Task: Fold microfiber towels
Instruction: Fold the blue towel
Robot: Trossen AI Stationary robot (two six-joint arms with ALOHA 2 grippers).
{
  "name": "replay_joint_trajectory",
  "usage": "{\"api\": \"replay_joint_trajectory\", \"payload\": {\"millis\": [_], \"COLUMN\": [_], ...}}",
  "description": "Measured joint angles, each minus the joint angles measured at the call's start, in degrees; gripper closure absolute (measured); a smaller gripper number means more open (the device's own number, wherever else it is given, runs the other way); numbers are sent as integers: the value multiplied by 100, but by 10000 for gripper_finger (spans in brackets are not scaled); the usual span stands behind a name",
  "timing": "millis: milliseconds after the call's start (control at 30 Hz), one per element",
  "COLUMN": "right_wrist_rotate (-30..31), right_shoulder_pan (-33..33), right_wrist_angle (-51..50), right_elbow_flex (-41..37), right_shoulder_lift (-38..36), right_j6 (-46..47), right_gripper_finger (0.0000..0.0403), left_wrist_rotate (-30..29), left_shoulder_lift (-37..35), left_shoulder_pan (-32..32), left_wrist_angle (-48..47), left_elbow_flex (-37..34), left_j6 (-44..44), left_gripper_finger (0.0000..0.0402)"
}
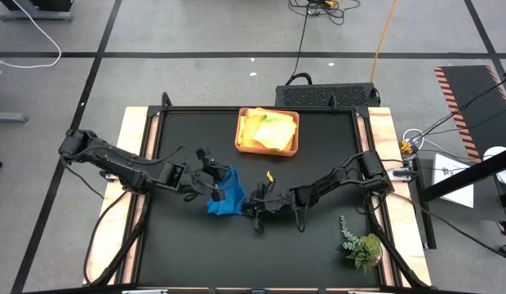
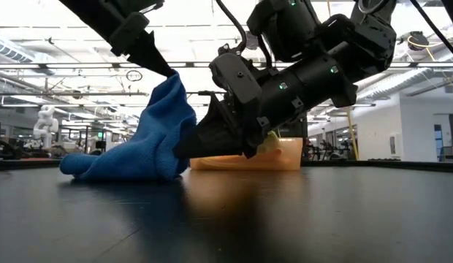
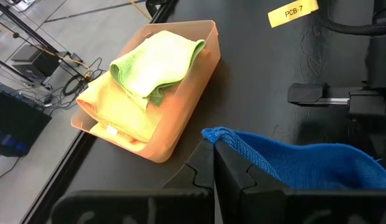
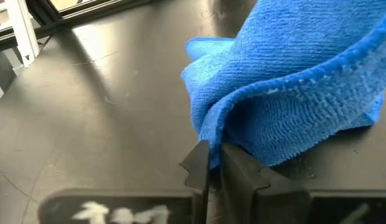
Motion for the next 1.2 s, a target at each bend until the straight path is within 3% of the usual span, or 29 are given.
{"api": "replay_joint_trajectory", "payload": {"millis": [367, 500, 667, 800, 1100, 1200], "right_wrist_rotate": [-2, 56, 745, 1382, 1331, 926], "right_shoulder_pan": [64, 214, 586, 975, 1735, 1969], "right_wrist_angle": [-280, -1117, -2480, -3251, -3746, -3647], "right_elbow_flex": [-2, 1, 2, 2, 2, 2], "right_shoulder_lift": [-108, -823, -2075, -3040, -4214, -4466], "right_j6": [-351, -670, -1194, -1440, -1593, -1594], "right_gripper_finger": [402, 402, 402, 402, 403, 403], "left_wrist_rotate": [-11, -24, -72, -258, -12, -9], "left_shoulder_lift": [-159, -504, -919, -1208, -1463, -1427], "left_shoulder_pan": [-126, -391, -803, -1142, -2594, -3172], "left_wrist_angle": [-22, -71, -276, -629, -538, -354], "left_elbow_flex": [4, 111, 170, 168, 405, 692], "left_j6": [253, 436, 814, 469, 133, 112], "left_gripper_finger": [401, 401, 401, 401, 401, 401]}}
